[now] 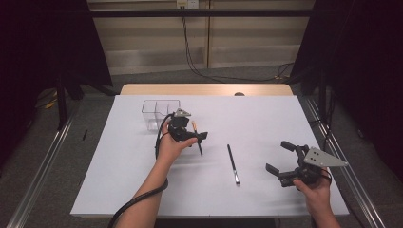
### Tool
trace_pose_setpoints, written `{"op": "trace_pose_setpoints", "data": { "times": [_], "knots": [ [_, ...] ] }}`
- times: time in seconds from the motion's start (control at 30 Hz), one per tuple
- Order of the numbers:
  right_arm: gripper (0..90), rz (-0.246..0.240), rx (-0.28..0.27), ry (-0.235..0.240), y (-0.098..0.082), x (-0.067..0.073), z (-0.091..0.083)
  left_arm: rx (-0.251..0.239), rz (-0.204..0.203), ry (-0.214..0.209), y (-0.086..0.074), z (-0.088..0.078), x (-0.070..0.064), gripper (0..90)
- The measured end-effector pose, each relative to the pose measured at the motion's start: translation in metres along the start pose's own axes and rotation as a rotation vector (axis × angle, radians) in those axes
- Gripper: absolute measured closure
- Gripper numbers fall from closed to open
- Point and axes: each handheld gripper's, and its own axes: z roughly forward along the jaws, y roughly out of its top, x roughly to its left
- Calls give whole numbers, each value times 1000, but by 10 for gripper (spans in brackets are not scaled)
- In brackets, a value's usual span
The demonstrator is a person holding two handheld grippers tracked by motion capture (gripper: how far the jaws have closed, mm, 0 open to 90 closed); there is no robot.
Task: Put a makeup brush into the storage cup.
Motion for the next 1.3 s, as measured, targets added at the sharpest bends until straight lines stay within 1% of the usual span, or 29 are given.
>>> {"op": "trace_pose_setpoints", "data": {
  "times": [0.03, 0.1, 0.17, 0.23, 0.3, 0.4, 0.47, 0.53, 0.63, 0.7, 0.77, 0.87, 0.9, 0.97, 1.07, 1.13, 1.17, 1.23, 1.3],
  "knots": [
    [0, 0, 1, 0, 0, 0, 0, 22, -7, 5, 2, 1, 1, 0],
    [0, 0, 3, 1, 0, 0, 0, 47, -12, 21, 4, 2, 1, 0],
    [0, -1, 5, 2, 0, 0, 1, 72, -16, 17, 5, 3, 1, 0],
    [0, -3, 5, 2, 0, 0, 1, 99, -23, 24, 6, 5, 1, 0],
    [0, -1, 6, 2, 0, 0, 1, 123, -45, 23, 7, 8, 0, 0],
    [0, -1, 5, 4, 0, -1, 1, 169, -64, 30, 8, 11, 0, 0],
    [0, -1, 6, 4, -1, -1, 1, 212, -76, 32, 10, 13, 0, 0],
    [0, -1, 7, 6, -1, -1, 1, 247, -82, 48, 11, 15, -1, 0],
    [0, 0, 4, 7, -1, -1, 1, 279, -96, 48, 14, 17, -3, 0],
    [0, -2, 6, 5, -1, -1, 1, 287, -107, 49, 16, 18, -3, 0],
    [0, 0, 6, 5, -1, -1, 1, 299, -109, 50, 18, 19, -4, 0],
    [0, 1, 3, 6, -1, -1, 1, 314, -103, 59, 20, 20, -4, 0],
    [0, 1, 3, 5, -1, -1, 1, 315, -111, 61, 21, 21, -4, 0],
    [0, 1, 3, 5, -1, -2, 1, 320, -106, 59, 22, 21, -4, 0],
    [0, 3, 3, 4, -1, -2, 1, 331, -115, 66, 22, 23, -4, 0],
    [0, 3, 3, 4, -1, -2, 1, 333, -108, 63, 22, 23, -4, 0],
    [0, 3, 2, 4, -1, -2, 1, 331, -115, 68, 21, 24, -4, 0],
    [0, 3, 1, 5, -1, -2, 1, 333, -88, 63, 20, 23, -3, 0],
    [0, 2, 2, 5, -1, -2, 1, 336, -92, 71, 20, 24, -3, 1]
  ]
}}
